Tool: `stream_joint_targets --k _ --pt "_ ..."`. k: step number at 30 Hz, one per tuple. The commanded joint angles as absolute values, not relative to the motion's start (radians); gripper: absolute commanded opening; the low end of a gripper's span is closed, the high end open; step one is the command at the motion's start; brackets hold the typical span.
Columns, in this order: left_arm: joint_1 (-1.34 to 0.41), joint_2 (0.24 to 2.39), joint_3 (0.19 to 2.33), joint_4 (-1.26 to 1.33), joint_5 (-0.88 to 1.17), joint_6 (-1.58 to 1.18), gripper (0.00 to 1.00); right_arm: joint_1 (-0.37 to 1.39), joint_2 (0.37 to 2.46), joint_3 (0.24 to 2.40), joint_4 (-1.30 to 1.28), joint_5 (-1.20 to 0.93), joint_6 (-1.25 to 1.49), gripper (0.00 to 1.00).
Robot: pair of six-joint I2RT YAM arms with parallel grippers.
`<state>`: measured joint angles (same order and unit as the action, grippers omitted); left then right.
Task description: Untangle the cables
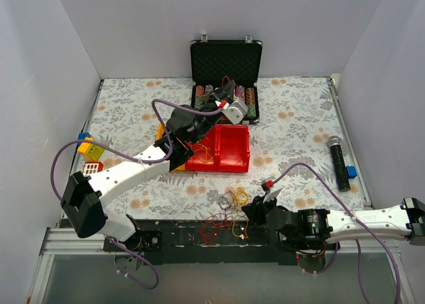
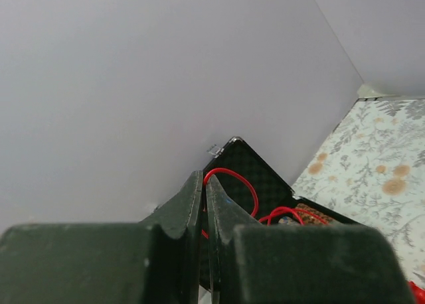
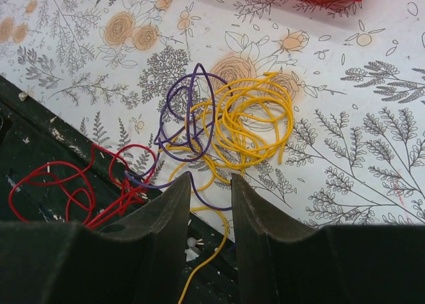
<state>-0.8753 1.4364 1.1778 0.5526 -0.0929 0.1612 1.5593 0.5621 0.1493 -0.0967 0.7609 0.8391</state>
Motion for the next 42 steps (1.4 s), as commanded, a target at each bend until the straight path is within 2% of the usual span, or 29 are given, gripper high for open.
stream_joint_targets --k 1,8,16,31,42 --pt "-0.893 1.364 1.201 0.408 -0.084 0.033 0.0 1.563 0.583 0.163 -0.081 0.796 0.856 0.39" --pt "-0.939 1.376 1.236 0.151 -0.054 -0.201 0.0 1.563 0.583 0.173 -0.097 0.804 0.857 0.39" --pt "-0.943 1.436 1.204 0.061 -0.097 -0.293 0.0 1.563 0.534 0.164 -0.129 0.811 0.874 0.39" --pt "-0.937 1.686 1.141 0.195 -0.29 -0.012 0.0 1.563 0.45 0.144 -0.176 0.827 0.907 0.39" --pt "-0.917 1.736 1.15 0.052 -0.152 -0.023 0.0 1.563 0.414 0.132 -0.202 0.831 0.922 0.4"
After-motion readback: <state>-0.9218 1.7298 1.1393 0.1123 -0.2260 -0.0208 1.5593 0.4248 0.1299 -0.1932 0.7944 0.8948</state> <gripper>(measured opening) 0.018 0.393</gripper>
